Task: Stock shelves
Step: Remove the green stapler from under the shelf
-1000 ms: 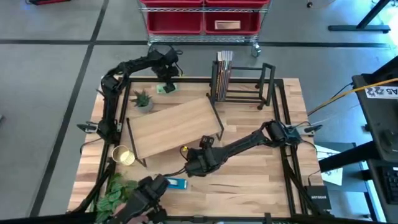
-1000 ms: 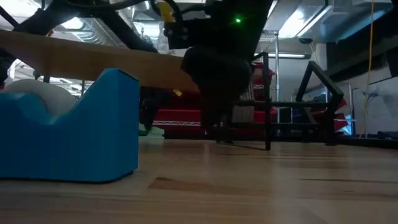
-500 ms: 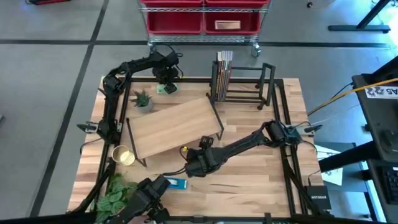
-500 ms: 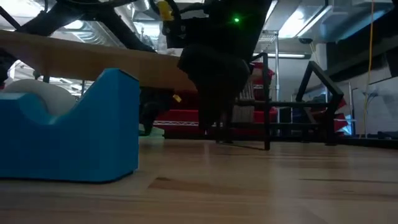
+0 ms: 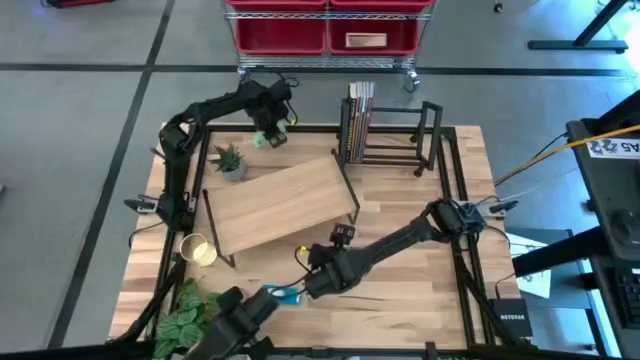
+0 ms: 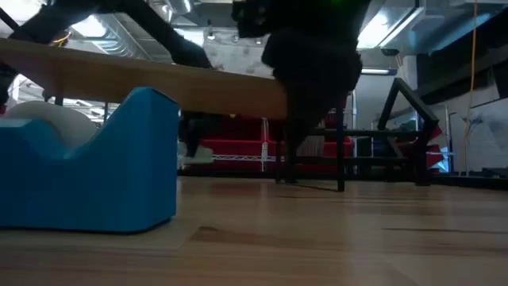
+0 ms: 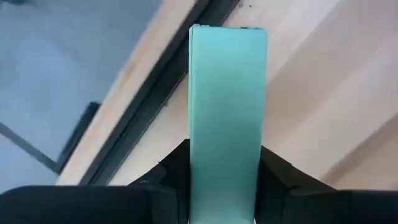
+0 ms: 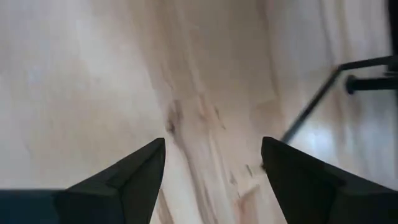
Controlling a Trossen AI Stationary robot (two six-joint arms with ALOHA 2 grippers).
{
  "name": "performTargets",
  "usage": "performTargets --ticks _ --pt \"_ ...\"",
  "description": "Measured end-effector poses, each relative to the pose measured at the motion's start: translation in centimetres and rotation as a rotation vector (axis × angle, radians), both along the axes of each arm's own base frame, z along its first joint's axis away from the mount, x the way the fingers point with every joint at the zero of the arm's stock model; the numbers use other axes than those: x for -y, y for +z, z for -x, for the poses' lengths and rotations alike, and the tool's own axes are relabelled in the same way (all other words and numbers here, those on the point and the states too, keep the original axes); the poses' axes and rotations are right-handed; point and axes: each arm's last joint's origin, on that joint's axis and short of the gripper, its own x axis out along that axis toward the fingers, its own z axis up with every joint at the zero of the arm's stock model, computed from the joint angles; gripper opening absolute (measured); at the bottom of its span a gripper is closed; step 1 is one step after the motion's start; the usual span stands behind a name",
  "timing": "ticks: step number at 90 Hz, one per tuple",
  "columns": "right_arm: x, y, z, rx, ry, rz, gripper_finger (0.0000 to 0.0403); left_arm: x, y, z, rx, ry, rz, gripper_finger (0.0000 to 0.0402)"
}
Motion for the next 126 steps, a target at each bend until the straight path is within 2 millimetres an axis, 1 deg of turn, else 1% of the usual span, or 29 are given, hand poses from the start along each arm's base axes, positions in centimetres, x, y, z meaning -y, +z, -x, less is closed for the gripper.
performTargets --ticks 7,20,28,35,43,54,65,73,82,89,100,105,114,121,126 --pt "-0.3 0.2 0.7 -0.022 -0.021 0.038 0.0252 0.5 2.1 0.2 0.027 0.010 -0.032 0.0092" --pt "-1.3 0.5 2.2 -0.056 -0.056 0.083 0.0252 2.6 6.4 1.1 0.074 0.032 -0.074 0.0092" --pt "-2.2 0.6 3.1 -0.067 -0.068 0.101 0.0252 4.7 9.2 1.9 0.111 0.040 -0.096 0.0092" --pt "-3.1 0.7 3.8 -0.053 -0.079 0.119 0.0252 7.0 11.7 2.8 0.158 0.050 -0.110 0.0092" --pt "-4.3 0.8 4.9 -0.032 -0.085 0.159 0.0252 10.2 14.3 3.7 0.211 0.048 -0.118 0.0092" --pt "-6.2 1.0 6.4 0.002 -0.067 0.170 0.0252 15.6 17.3 4.8 0.292 0.014 -0.113 0.0092" --pt "-7.8 2.3 7.9 0.084 -0.031 0.171 0.0252 21.5 19.3 5.4 0.416 -0.057 -0.043 0.0092" --pt "-8.9 3.4 9.2 0.165 -0.005 0.184 0.0252 26.0 20.1 5.3 0.494 -0.129 0.015 0.0092" --pt "-9.9 4.4 10.3 0.240 0.022 0.180 0.0252 31.0 20.4 4.8 0.561 -0.205 0.085 0.0092" --pt "-10.7 4.4 10.7 0.253 0.028 0.134 0.0252 34.8 20.1 4.2 0.608 -0.250 0.114 0.0092" --pt "-11.9 4.1 11.0 0.266 0.029 0.047 0.0252 40.4 18.6 2.6 0.628 -0.329 0.150 0.0092" --pt "-12.5 4.1 11.0 0.310 0.034 0.017 0.0252 42.7 17.4 1.7 0.603 -0.369 0.162 0.0092" --pt "-13.4 4.1 11.0 0.395 0.052 -0.006 0.0252 45.9 14.4 -0.6 0.539 -0.430 0.155 0.0092" --pt "-14.1 4.2 11.1 0.459 0.063 -0.017 0.0252 47.7 11.4 -3.0 0.487 -0.484 0.124 0.0092" --pt "-14.5 4.2 11.1 0.492 0.065 -0.036 0.0252 48.7 9.2 -4.8 0.467 -0.524 0.097 0.0092"
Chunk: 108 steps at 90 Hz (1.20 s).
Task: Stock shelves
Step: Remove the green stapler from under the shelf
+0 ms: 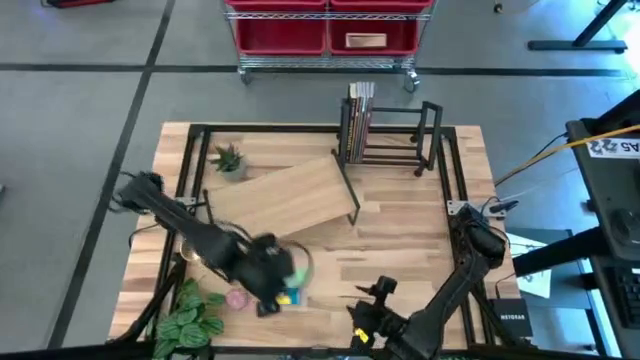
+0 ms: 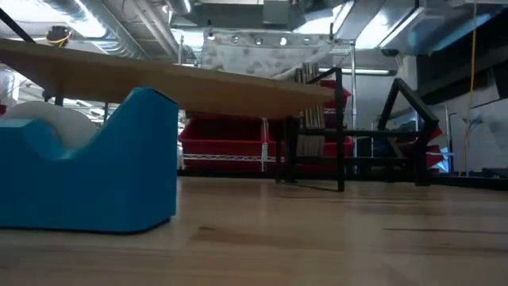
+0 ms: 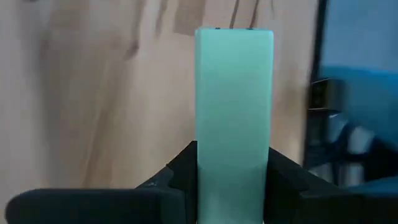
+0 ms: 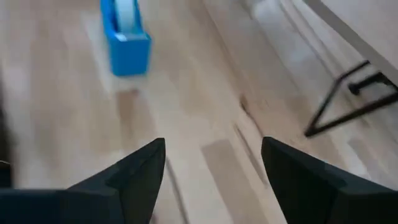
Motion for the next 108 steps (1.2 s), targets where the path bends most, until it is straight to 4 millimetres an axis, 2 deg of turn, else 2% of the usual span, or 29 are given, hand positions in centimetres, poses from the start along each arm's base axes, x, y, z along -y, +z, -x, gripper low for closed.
performTargets --ticks 8,15,26,37,43,52,93,108 --pt "-0.6 0.0 0.1 0.032 0.013 -0.033 0.0252 0.4 -3.0 -2.7 -0.001 -0.048 -0.051 0.0092" --pt "-0.9 0.0 0.2 0.036 0.023 -0.044 0.0252 -0.2 -5.4 -4.7 -0.008 -0.036 -0.120 0.0092" --pt "-1.4 0.0 0.6 0.031 0.037 -0.072 0.0252 -2.8 -8.1 -6.8 -0.062 0.043 -0.251 0.0092" --pt "-1.5 0.0 0.6 0.019 0.038 -0.083 0.0252 -5.5 -9.6 -7.8 -0.154 0.083 -0.248 0.0098" --pt "-1.4 0.0 0.6 0.019 0.037 -0.082 0.0252 -6.3 -9.9 -7.9 -0.203 0.065 -0.234 0.0099" --pt "-1.4 0.0 0.5 0.020 0.035 -0.081 0.0252 -6.4 -10.0 -7.9 -0.235 0.032 -0.204 0.0100" --pt "-1.6 0.0 0.3 0.051 0.032 -0.095 0.0252 -3.0 -10.1 -6.5 -0.242 -0.038 -0.187 0.0103" --pt "-1.6 0.0 0.3 0.055 0.033 -0.098 0.0252 -2.8 -10.2 -6.5 -0.230 -0.031 -0.214 0.0110"
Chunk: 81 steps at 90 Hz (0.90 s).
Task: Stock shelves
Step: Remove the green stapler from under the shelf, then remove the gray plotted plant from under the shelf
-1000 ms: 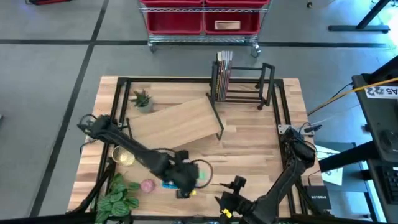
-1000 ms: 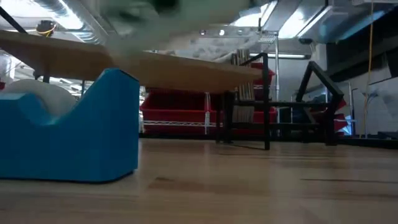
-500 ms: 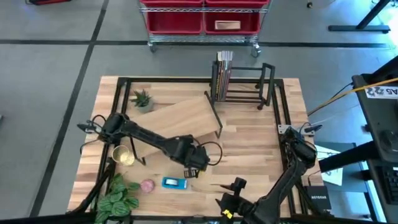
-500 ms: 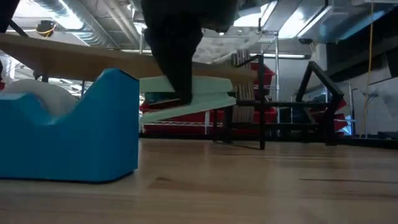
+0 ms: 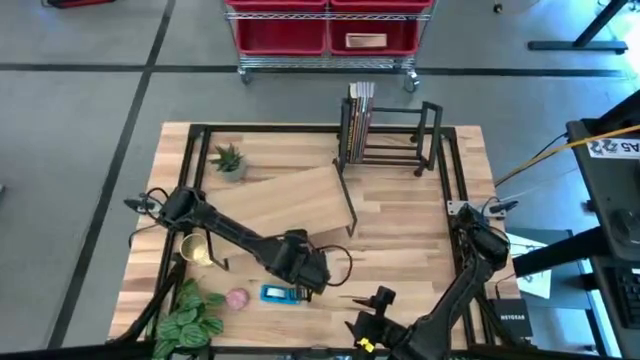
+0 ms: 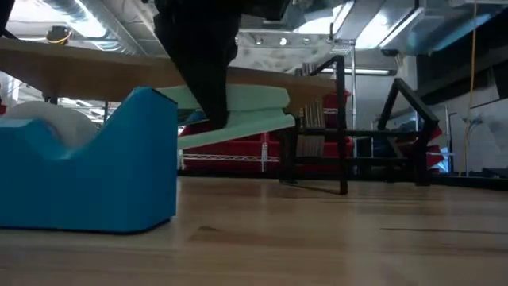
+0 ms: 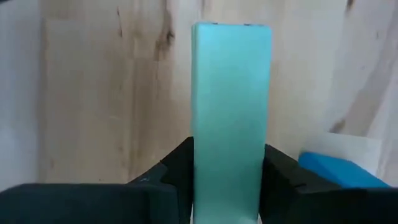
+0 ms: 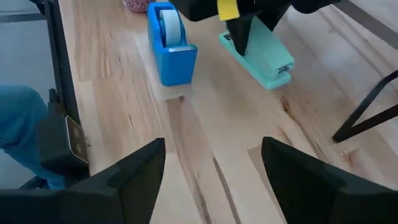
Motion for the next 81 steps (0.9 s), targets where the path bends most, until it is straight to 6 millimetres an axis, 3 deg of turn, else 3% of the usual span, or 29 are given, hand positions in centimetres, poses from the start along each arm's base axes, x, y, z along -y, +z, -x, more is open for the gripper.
performTargets --ticks 26,48,57,81 --pt "-0.1 0.0 -0.1 0.005 0.005 -0.005 0.0252 0.0 0.0 0.0 -0.002 -0.008 -0.003 0.0186" --pt "-0.1 0.0 0.0 0.000 0.012 0.003 0.0252 0.0 0.4 0.0 -0.003 -0.008 0.004 0.0202" --pt "-0.1 0.0 0.0 -0.009 0.030 0.020 0.0252 0.2 2.2 0.0 0.045 -0.009 0.048 0.0202" --pt "0.0 0.2 -0.2 0.048 0.042 0.099 0.0252 1.1 10.0 2.7 0.255 -0.053 0.122 0.0203"
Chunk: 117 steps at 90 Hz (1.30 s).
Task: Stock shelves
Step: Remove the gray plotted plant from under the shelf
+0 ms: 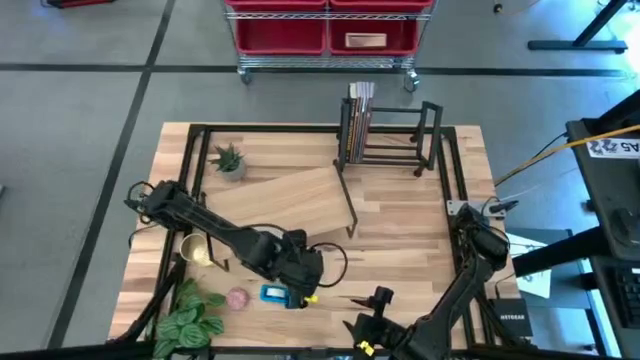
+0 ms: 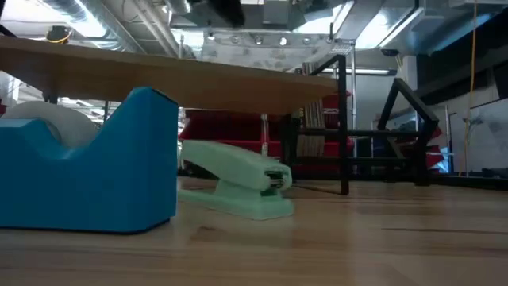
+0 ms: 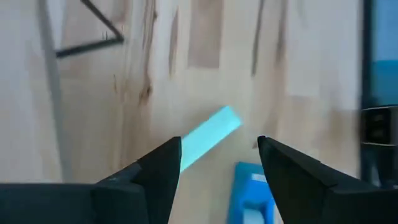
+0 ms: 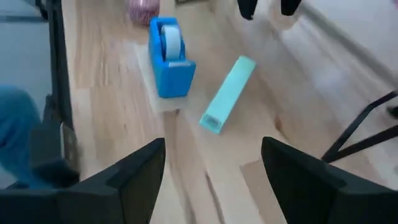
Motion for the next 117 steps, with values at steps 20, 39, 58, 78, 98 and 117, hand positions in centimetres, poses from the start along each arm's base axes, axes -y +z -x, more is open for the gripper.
performTargets --ticks 20,39,58,78,98,117 --pt "1.6 0.5 -3.6 0.054 0.044 0.117 0.0252 -1.5 7.1 5.9 0.170 0.137 0.002 0.0203" --pt "5.1 0.2 -8.5 -0.038 0.136 0.155 0.0252 -8.7 11.0 11.6 0.227 0.511 -0.197 0.0196" --pt "7.6 0.3 -10.4 -0.052 0.089 0.160 0.0252 -20.1 11.9 12.6 0.072 0.802 -0.329 0.0158" --pt "7.0 0.0 -9.6 -0.108 0.117 0.136 0.0252 -33.6 10.3 15.0 -0.119 0.987 -0.231 0.0113" --pt "5.9 -1.3 -7.1 -0.189 0.090 0.104 0.0252 -42.6 4.2 18.2 -0.339 1.112 -0.022 0.0058" --pt "5.1 -2.6 -5.9 -0.153 0.016 0.026 0.0252 -45.7 -2.6 17.8 -0.543 1.083 0.058 0.0021"
